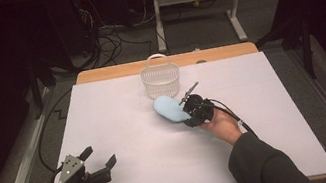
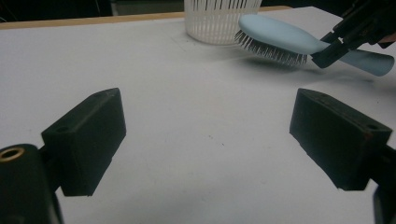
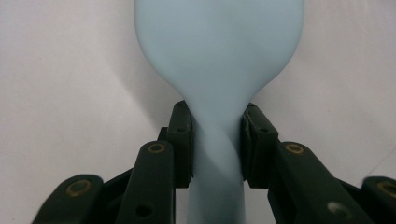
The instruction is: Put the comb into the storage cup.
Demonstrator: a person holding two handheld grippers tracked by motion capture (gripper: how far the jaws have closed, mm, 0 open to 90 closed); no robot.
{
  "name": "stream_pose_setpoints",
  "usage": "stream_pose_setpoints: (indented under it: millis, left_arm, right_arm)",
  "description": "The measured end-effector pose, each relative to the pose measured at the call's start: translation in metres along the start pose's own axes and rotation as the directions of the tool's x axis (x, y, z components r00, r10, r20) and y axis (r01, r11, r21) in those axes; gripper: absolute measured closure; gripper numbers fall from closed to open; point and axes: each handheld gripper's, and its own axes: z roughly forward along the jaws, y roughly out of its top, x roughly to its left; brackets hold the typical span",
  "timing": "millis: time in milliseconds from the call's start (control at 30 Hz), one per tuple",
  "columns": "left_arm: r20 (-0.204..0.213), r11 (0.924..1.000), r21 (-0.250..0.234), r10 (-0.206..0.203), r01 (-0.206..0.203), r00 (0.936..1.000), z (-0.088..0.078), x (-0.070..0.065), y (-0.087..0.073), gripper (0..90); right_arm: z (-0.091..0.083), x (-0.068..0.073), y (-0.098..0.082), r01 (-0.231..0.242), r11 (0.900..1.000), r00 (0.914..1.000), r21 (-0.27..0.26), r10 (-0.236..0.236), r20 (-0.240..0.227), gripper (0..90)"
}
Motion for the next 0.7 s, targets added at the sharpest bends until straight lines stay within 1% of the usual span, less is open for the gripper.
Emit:
stream_pose_setpoints:
  millis: [33,67,100,233,367,433,467,567,633,700]
  left_arm:
    - [-0.002,1.0,0.0,-0.001,0.001,1.0,0.0,0.0,0.0,9.9]
    - [-0.001,1.0,0.001,-0.002,0.002,1.0,0.0,0.0,0.0,9.9]
    - [-0.001,1.0,0.0,-0.002,0.002,1.0,0.0,0.0,0.0,9.9]
    - [0.005,1.0,0.0,0.004,-0.004,1.0,0.0,-0.002,0.0,10.0]
    - [0.006,1.0,0.0,0.002,-0.002,1.0,0.001,-0.003,0.001,9.9]
    - [0.005,1.0,-0.002,-0.002,0.002,1.0,0.002,-0.003,0.001,9.9]
    - [0.002,1.0,-0.005,-0.006,0.006,1.0,0.001,-0.003,0.001,9.9]
    - [0.001,0.9998,-0.007,-0.018,0.018,0.9998,0.001,-0.002,0.001,9.9]
    - [0.003,0.9999,-0.007,-0.016,0.016,0.9999,0.002,-0.003,0.002,9.9]
    - [0.007,1.0,-0.004,-0.008,0.008,0.9999,0.002,-0.005,0.002,9.9]
  right_arm:
    - [-0.002,0.001,-0.001,0.005,1.0,1.0,-0.008,-0.005,-0.002,70.4]
    - [-0.005,0.002,-0.002,-0.003,1.0,1.0,-0.015,0.003,-0.009,70.4]
    - [-0.007,0.002,-0.003,0.006,1.0,0.9999,-0.02,-0.006,-0.009,70.4]
    - [-0.016,0.002,-0.009,0.004,0.999,0.9999,-0.034,-0.004,-0.011,70.4]
    - [-0.026,0.0,-0.016,-0.015,0.999,0.9998,-0.052,0.015,-0.012,70.3]
    - [-0.031,-0.001,-0.021,-0.022,0.998,0.9997,-0.053,0.022,-0.007,70.3]
    - [-0.034,-0.002,-0.023,-0.017,0.998,0.9998,-0.059,0.016,-0.007,70.3]
    - [-0.044,-0.003,-0.029,-0.025,0.997,0.9997,-0.071,0.025,0.0,70.3]
    - [-0.05,-0.003,-0.034,-0.028,0.997,0.9996,-0.076,0.028,0.002,70.3]
    - [-0.055,-0.002,-0.039,-0.02,0.996,0.9998,-0.082,0.021,0.006,70.3]
